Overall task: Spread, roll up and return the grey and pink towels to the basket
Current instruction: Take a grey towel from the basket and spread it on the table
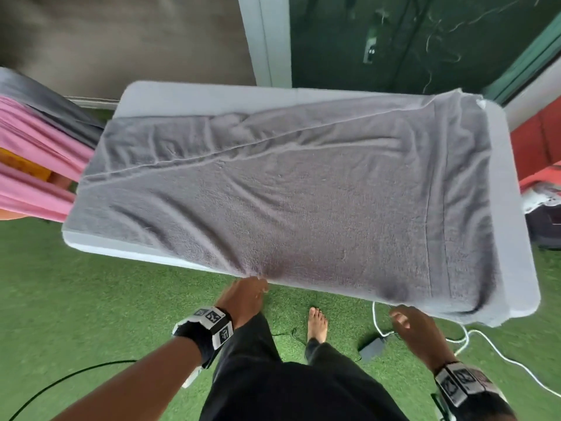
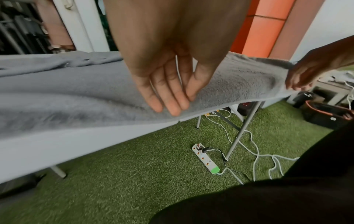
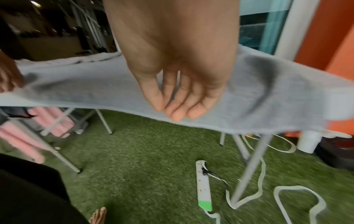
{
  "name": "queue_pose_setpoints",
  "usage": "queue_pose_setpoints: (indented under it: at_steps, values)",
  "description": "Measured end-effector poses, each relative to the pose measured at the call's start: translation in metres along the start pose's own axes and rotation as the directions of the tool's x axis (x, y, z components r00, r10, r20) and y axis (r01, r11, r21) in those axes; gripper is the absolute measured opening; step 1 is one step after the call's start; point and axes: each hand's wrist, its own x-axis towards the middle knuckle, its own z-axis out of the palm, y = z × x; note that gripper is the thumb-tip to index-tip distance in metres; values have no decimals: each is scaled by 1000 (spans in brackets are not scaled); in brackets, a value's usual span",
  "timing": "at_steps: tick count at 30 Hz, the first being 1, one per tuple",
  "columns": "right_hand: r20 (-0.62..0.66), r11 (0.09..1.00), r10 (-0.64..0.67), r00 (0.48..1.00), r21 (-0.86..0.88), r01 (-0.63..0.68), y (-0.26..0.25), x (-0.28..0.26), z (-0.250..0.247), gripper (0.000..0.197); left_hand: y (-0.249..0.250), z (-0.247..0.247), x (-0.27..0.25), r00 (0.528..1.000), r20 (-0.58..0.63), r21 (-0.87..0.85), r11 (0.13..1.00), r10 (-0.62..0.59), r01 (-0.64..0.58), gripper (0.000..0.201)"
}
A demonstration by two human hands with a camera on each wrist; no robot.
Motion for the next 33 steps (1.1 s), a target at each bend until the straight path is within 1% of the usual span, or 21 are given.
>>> queue_pose_setpoints:
  at_steps: [2, 5, 9, 11, 13, 14, 17, 19, 20, 22, 23, 25, 27, 29, 30, 32, 33]
  values:
    - [88, 996, -88, 992, -3, 89, -46, 15, 12, 19, -19, 0, -9, 999, -28, -26, 1000, -16, 15, 23]
    - [179, 977, -206, 962, -12, 212, -121, 36, 31, 19, -59, -10, -24, 996, -39, -52, 996, -75, 73, 23]
    - [221, 924, -372, 902, -5, 382, -223, 54, 68, 17, -129, -42, -43, 988, -40, -51, 987, -151, 149, 21]
    - [229, 885, -456, 860, 11, 466, -273, 59, 93, 14, -169, -68, -50, 980, -78, -51, 982, -183, 180, 22]
    - [242, 857, -502, 830, 9, 515, -319, 63, 123, 11, -211, -98, -54, 965, -144, -41, 976, -220, 216, 21]
    - [248, 853, -508, 825, 7, 523, -341, 65, 138, 11, -231, -114, -55, 957, -169, -23, 971, -237, 237, 21]
    - [232, 848, -503, 833, -54, 527, -395, 74, 185, 18, -291, -163, -57, 934, -238, 56, 956, -267, 287, 22]
    - [197, 859, -472, 859, -116, 499, -416, 81, 209, 23, -328, -191, -56, 917, -283, 87, 945, -281, 316, 29]
    - [192, 873, -438, 878, -145, 466, -423, 83, 219, 25, -346, -203, -56, 910, -291, 107, 935, -295, 337, 34]
    - [199, 891, -360, 912, -219, 399, -433, 86, 233, 29, -377, -221, -55, 912, -271, 163, 920, -307, 358, 45]
    - [199, 886, -332, 922, -269, 377, -435, 85, 237, 30, -389, -228, -53, 920, -249, 176, 920, -302, 349, 50]
    - [174, 868, -315, 933, -345, 357, -439, 84, 242, 28, -405, -236, -49, 941, -230, 139, 948, -249, 285, 58]
    - [151, 861, -329, 932, -358, 362, -441, 83, 241, 25, -416, -237, -45, 962, -216, 106, 976, -166, 192, 65]
    - [160, 849, -366, 917, -347, 399, -441, 87, 241, 23, -422, -241, -43, 975, -191, 82, 989, -109, 127, 64]
    - [173, 845, -376, 910, -339, 414, -440, 89, 240, 23, -424, -245, -44, 974, -199, 55, 991, -106, 119, 58]
    - [190, 842, -380, 905, -332, 424, -439, 93, 239, 24, -426, -252, -43, 965, -247, 34, 995, -87, 98, 46]
    - [192, 839, -384, 903, -336, 428, -438, 93, 239, 24, -429, -254, -41, 958, -278, 41, 996, -65, 79, 45]
